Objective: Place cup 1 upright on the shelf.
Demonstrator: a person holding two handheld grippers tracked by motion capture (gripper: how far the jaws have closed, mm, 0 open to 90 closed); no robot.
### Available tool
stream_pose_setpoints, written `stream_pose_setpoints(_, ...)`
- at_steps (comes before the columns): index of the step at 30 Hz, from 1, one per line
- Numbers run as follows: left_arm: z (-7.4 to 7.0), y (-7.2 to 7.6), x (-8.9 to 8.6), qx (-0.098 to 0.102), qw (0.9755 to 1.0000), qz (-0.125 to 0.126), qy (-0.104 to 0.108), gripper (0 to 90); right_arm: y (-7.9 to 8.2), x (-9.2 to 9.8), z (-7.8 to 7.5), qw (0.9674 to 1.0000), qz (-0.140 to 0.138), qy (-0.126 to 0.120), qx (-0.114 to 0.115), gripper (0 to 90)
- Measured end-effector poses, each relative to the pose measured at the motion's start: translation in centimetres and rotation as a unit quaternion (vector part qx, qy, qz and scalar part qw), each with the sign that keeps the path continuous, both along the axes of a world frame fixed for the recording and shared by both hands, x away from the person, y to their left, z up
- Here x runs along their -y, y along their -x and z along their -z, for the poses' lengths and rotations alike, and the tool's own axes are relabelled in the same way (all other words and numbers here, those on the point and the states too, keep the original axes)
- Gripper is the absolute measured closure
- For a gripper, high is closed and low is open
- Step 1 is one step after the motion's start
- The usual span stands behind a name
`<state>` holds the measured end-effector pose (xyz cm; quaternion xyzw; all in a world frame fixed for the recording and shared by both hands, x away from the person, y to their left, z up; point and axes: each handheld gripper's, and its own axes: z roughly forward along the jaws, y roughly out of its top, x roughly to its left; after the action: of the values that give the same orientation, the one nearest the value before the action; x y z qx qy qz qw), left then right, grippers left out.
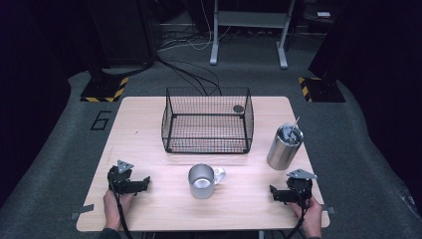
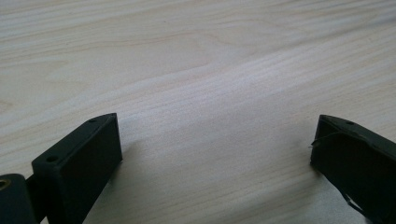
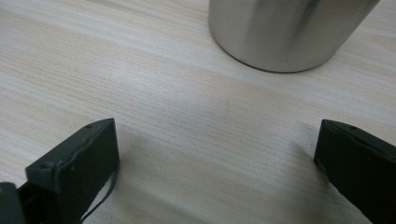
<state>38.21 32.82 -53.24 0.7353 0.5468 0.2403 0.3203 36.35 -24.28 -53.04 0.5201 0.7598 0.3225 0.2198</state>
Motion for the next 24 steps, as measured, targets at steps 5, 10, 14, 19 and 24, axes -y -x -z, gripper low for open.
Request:
stream_pose_setpoints(5,-0.04,-0.44,0.11,-0.005,1.0,0.007,-0.002,0.3,0.01,0.0,0.0,1.0,0.0,0.0,0.0,0.0)
stream_pose_setpoints(10,-0.05,-0.58,0.12,-0.006,0.9999,0.011,-0.001,0.3,-0.01,0.02,0.0,1.0,-0.001,0.001,0.0,0.0)
stream_pose_setpoints(14,-0.06,-0.57,0.13,-0.006,0.9999,0.01,-0.001,0.3,-0.05,-0.05,-0.01,1.0,0.002,-0.001,-0.001,0.0)
stream_pose_setpoints(19,-0.06,-0.56,0.13,-0.006,0.9999,0.009,-0.001,0.3,-0.03,-0.11,-0.02,1.0,0.006,-0.001,0.0,0.0)
stream_pose_setpoints(24,-0.06,-0.54,0.13,-0.006,0.9999,0.009,-0.002,0.4,-0.01,-0.09,-0.07,0.9999,0.012,0.0,-0.002,0.0)
